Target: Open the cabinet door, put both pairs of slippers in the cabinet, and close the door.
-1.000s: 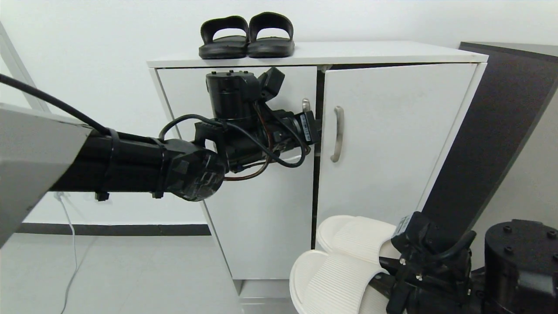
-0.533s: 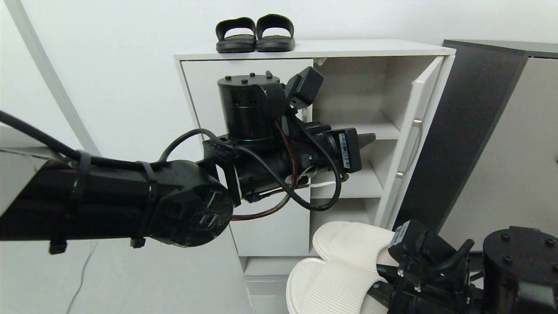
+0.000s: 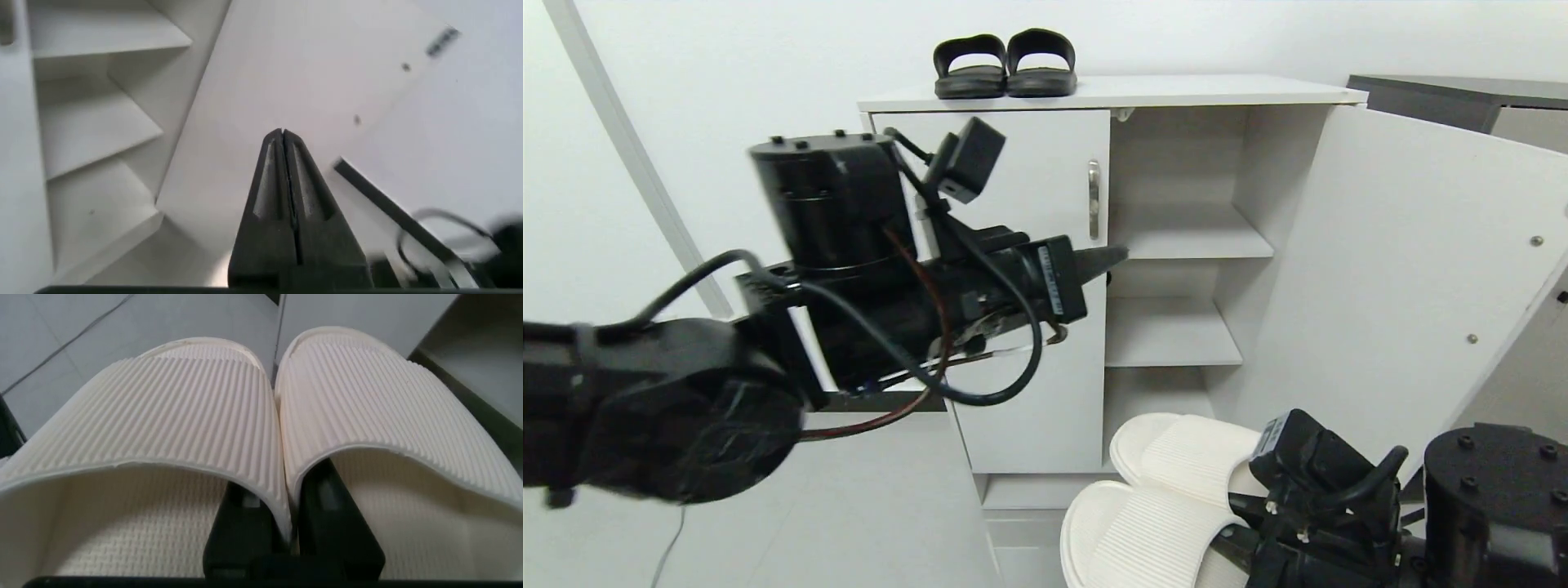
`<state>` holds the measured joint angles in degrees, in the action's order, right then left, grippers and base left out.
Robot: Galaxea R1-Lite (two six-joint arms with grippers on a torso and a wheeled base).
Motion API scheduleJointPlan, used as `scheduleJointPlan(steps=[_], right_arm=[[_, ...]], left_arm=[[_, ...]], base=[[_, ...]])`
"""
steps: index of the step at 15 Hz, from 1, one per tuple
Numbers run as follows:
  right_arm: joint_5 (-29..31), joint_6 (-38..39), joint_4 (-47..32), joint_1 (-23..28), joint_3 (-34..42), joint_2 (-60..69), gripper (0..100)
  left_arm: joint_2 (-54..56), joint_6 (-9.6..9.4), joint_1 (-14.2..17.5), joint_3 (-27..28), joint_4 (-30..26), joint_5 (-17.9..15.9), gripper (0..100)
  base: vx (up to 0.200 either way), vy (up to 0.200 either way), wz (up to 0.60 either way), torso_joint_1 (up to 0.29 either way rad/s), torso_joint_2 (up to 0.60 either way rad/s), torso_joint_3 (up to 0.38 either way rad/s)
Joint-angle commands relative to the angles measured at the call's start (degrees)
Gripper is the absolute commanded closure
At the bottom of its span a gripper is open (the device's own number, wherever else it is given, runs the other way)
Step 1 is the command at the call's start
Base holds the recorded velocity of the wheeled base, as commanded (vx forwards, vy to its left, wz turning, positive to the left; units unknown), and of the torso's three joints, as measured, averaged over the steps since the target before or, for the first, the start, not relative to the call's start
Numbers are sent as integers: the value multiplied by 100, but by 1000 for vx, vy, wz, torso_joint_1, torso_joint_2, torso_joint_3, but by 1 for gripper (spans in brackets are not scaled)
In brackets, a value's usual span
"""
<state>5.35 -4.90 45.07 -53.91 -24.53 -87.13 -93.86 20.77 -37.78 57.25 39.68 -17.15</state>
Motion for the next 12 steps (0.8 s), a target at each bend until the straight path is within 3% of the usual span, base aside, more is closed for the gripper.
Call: scheduleJointPlan(steps=[1,3,5,7,9,12], right_arm=[[-8,-2,2,56,-17,-15,100],[-8,-2,2,73,-26,-24,100],[-8,15,20,108,-26,-15,100],[-8,24,20,161,-61,-33,100],[-8,24,20,196,-70,-120,100],[-8,24,28,196,-70,-120,100]], left_arm=[[2064,-56,315,-1638,-136,10,100],[3427,-65,570,-2455,-655,116,100],[4534,-179,992,-2877,-1533,458,100],[6309,-697,1458,-3185,-3168,933,100],[7461,-1119,2249,-3255,-4460,1179,100],[8489,-1146,3154,-3668,-4935,1197,100]], base=[[0,0,0,0,0,0],[0,0,0,0,0,0],[0,0,0,0,0,0],[0,0,0,0,0,0],[0,0,0,0,0,0],[0,0,0,0,0,0]])
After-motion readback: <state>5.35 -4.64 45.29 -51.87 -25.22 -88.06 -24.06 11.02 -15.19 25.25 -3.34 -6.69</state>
